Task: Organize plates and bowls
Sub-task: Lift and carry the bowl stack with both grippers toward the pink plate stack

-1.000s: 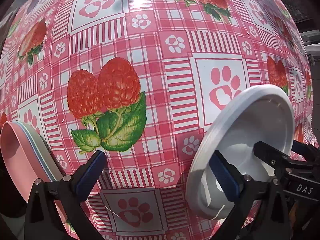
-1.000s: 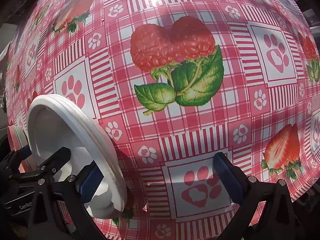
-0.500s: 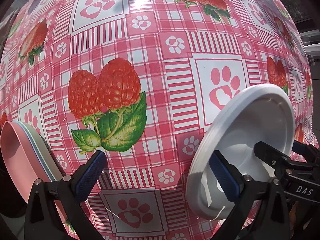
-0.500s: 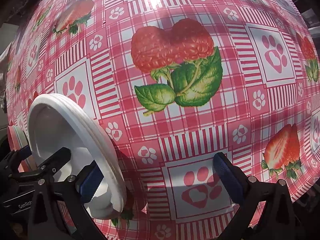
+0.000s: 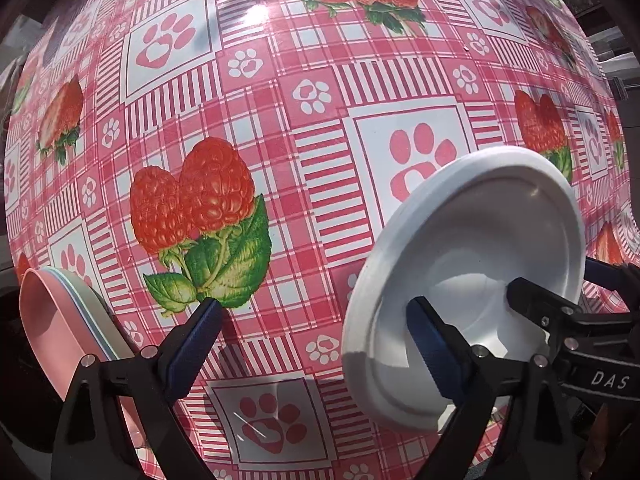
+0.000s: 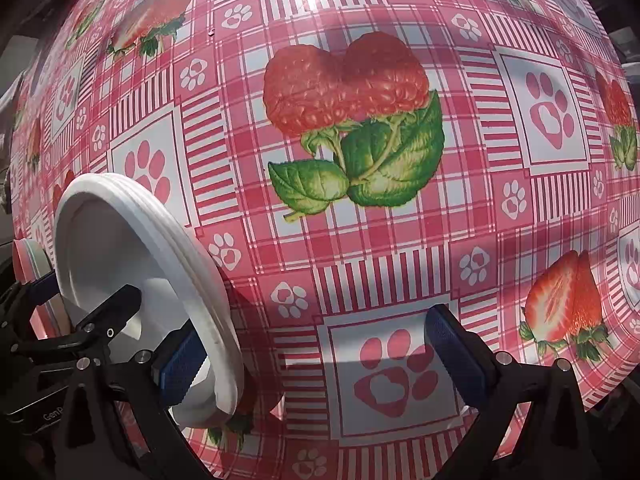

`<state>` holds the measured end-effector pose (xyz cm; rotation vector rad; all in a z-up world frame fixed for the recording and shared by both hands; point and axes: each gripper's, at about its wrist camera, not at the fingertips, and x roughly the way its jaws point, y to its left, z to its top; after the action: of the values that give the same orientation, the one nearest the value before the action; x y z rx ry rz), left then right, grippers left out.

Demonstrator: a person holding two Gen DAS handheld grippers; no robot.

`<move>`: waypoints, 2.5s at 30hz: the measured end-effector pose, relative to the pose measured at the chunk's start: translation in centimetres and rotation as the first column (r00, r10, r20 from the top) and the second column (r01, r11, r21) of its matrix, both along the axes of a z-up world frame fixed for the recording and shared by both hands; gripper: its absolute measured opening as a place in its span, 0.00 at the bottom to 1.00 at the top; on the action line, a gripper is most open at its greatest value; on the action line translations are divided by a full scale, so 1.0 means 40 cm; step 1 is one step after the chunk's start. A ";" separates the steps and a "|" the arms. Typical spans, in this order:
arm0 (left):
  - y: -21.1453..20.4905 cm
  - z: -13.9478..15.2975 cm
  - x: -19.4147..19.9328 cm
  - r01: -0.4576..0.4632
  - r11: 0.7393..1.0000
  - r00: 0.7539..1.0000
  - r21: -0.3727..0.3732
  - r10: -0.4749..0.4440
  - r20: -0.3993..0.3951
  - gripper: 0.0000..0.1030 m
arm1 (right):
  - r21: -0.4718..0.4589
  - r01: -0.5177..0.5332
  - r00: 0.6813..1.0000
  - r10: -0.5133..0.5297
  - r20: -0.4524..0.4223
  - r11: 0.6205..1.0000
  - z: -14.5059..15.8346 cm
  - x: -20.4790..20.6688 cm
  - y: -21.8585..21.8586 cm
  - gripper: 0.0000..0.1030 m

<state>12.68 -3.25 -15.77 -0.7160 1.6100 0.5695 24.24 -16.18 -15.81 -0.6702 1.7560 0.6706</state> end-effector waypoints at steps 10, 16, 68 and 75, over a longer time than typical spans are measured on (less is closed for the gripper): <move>-0.017 -0.003 -0.006 -0.013 1.000 1.000 -0.015 0.013 0.005 0.90 | 0.003 -0.018 1.000 0.018 -0.005 1.000 -0.003 0.006 -0.007 0.98; -0.027 0.012 -0.005 0.004 0.999 1.000 -0.032 -0.003 0.021 0.78 | 0.015 -0.029 1.000 0.029 -0.002 0.999 0.012 -0.005 0.008 0.91; 0.049 0.085 -0.367 -0.101 0.995 0.992 -0.025 0.103 0.079 0.38 | 0.070 -0.190 0.973 0.197 -0.124 0.979 0.034 -0.515 0.381 0.26; 0.044 0.080 -0.372 -0.102 0.994 0.991 -0.027 0.104 0.081 0.38 | 0.068 -0.191 0.972 0.198 -0.129 0.979 0.023 -0.487 0.376 0.26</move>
<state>-2.21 -1.48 -12.57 -0.8335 1.5115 0.5897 4.74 -1.13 -14.91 -0.7813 1.8025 0.9144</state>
